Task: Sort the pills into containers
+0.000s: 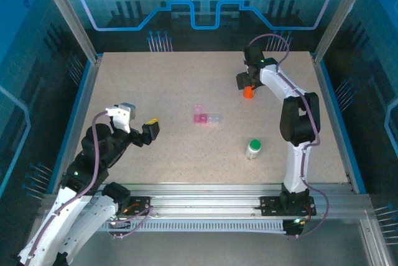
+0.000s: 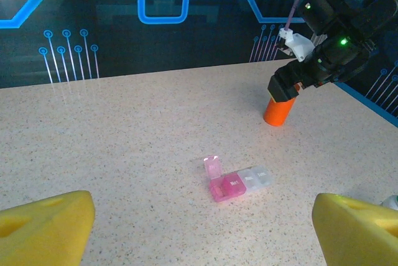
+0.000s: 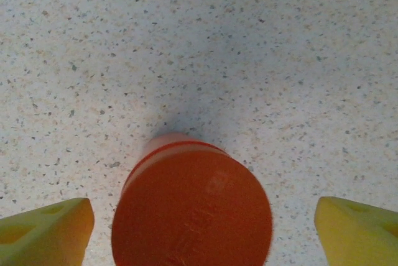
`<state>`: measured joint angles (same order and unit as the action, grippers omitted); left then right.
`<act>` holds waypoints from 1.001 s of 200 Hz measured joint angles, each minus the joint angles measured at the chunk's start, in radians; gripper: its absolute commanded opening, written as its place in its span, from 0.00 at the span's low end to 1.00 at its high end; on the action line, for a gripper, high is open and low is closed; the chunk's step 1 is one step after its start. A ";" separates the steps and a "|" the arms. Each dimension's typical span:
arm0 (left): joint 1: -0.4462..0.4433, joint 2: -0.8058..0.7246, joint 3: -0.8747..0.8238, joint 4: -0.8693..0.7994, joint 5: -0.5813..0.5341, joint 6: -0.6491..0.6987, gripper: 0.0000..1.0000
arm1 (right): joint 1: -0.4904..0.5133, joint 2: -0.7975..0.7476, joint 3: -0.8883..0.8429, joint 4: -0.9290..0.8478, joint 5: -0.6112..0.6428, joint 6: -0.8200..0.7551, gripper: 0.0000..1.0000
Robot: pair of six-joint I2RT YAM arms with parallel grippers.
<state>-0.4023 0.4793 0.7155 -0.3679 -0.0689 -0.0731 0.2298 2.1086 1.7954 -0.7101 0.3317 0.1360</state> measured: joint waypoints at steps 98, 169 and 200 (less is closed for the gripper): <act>0.000 0.000 0.000 0.000 0.006 0.000 0.92 | 0.000 0.045 0.037 -0.017 -0.056 0.014 0.52; 0.000 0.067 0.059 -0.046 0.060 -0.084 0.84 | 0.004 -0.122 -0.047 -0.052 -0.095 0.001 0.48; -0.009 0.184 0.199 -0.071 0.108 -0.211 0.80 | 0.048 -0.361 -0.138 -0.057 -0.122 -0.006 0.49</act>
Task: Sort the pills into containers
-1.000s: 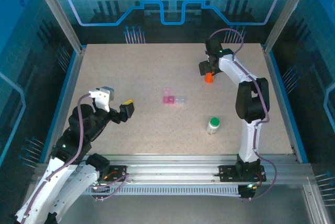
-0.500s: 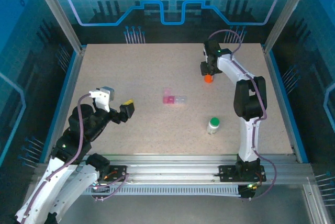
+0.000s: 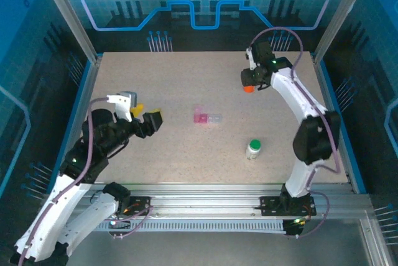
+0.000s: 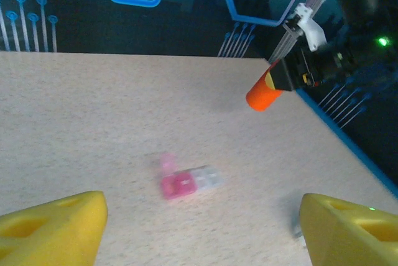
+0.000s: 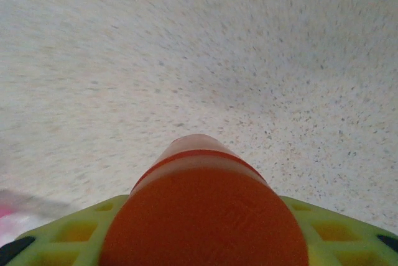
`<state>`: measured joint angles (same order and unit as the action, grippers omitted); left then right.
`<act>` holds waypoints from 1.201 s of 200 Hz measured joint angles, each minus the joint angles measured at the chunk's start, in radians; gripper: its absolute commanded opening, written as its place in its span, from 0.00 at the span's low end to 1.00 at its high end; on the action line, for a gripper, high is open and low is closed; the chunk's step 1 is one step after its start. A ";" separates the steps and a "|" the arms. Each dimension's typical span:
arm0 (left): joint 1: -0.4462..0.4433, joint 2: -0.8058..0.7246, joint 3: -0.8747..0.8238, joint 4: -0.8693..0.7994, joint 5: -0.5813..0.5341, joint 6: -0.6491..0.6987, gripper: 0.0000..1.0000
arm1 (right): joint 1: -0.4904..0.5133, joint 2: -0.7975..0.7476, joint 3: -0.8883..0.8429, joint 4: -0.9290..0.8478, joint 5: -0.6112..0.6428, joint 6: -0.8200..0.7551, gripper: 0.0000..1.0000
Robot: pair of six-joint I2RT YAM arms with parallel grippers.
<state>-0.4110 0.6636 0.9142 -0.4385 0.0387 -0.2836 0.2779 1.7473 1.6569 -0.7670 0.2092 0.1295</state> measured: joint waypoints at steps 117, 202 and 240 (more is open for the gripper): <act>-0.317 0.629 -0.038 0.569 0.164 0.289 0.82 | 0.167 -0.468 -0.247 -0.082 -0.318 0.023 0.51; -0.319 0.710 -0.140 0.894 0.312 0.557 0.78 | 0.241 -0.505 -0.317 -0.068 -0.512 0.072 0.52; -0.318 0.711 -0.176 0.954 0.347 0.586 0.72 | 0.246 -0.510 -0.318 -0.039 -0.557 0.095 0.52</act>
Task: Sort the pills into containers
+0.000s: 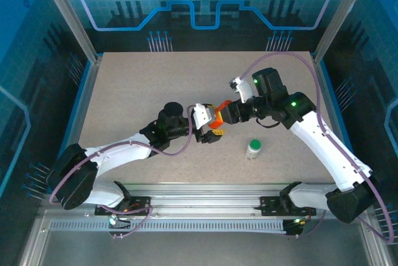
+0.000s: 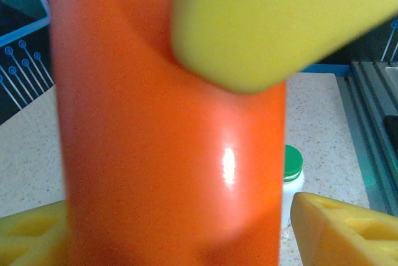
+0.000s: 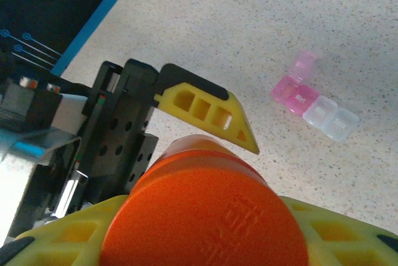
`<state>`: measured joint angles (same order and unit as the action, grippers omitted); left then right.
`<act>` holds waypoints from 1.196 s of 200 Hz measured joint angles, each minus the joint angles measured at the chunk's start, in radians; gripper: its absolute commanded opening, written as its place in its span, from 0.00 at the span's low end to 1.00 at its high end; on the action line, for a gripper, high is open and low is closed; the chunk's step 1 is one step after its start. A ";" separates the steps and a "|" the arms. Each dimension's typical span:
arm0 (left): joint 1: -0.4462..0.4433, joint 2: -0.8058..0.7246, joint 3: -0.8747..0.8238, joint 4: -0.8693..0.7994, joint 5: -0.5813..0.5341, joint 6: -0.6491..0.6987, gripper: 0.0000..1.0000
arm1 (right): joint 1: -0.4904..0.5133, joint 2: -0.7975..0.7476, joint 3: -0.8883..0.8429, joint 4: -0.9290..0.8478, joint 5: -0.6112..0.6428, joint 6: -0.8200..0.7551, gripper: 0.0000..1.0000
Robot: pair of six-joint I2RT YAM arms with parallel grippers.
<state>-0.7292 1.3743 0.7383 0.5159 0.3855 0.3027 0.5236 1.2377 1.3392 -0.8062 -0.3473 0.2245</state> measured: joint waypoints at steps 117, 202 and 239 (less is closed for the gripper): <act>0.010 0.000 -0.073 0.151 0.039 0.013 0.38 | 0.006 -0.029 -0.018 -0.003 -0.029 0.016 0.55; 0.016 0.020 -0.116 0.225 0.039 -0.055 0.16 | 0.008 -0.084 -0.018 0.016 0.100 0.061 0.75; 0.038 0.085 -0.161 0.342 -0.026 -0.148 0.22 | 0.008 -0.154 -0.024 0.068 0.212 0.117 0.77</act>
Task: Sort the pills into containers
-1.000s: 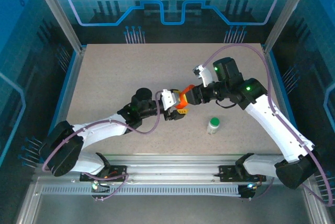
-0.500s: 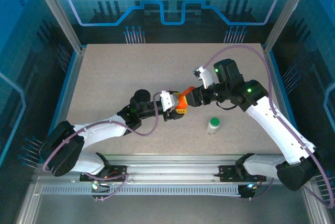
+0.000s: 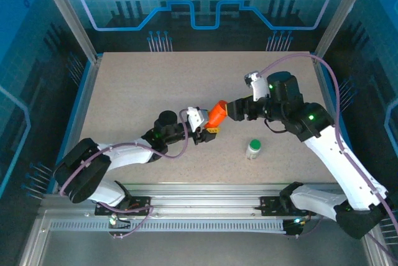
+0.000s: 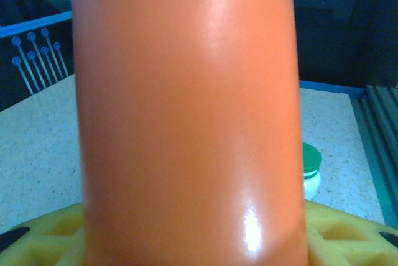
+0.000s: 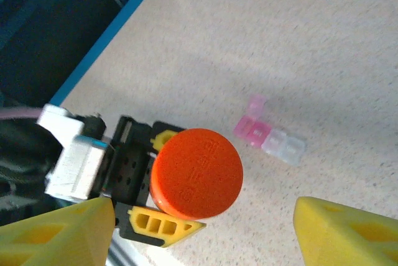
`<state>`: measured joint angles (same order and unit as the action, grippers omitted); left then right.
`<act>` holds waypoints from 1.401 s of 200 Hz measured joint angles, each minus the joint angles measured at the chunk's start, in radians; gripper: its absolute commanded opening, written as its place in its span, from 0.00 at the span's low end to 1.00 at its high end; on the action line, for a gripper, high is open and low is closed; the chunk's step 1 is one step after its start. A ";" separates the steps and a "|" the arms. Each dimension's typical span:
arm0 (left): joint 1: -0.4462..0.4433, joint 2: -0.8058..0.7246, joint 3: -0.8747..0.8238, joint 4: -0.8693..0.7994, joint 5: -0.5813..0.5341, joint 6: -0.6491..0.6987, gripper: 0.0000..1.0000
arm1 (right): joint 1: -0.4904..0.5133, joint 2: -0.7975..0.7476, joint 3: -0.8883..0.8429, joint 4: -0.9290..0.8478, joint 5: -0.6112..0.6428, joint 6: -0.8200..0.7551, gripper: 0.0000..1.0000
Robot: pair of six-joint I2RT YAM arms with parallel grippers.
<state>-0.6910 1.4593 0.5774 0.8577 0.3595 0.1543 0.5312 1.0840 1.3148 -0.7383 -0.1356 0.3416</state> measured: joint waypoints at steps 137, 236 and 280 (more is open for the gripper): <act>0.001 0.151 -0.003 0.200 -0.098 -0.079 0.14 | 0.050 0.059 -0.193 0.309 0.137 0.178 0.78; 0.001 0.206 -0.003 0.295 -0.108 -0.116 0.18 | 0.062 0.153 -0.195 0.401 0.159 0.220 0.65; 0.001 0.209 -0.002 0.298 -0.113 -0.120 0.18 | 0.066 0.161 -0.195 0.403 0.152 0.219 0.61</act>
<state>-0.6899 1.6684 0.5755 1.1553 0.2462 0.0345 0.5976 1.2446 1.1198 -0.3351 0.0166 0.5610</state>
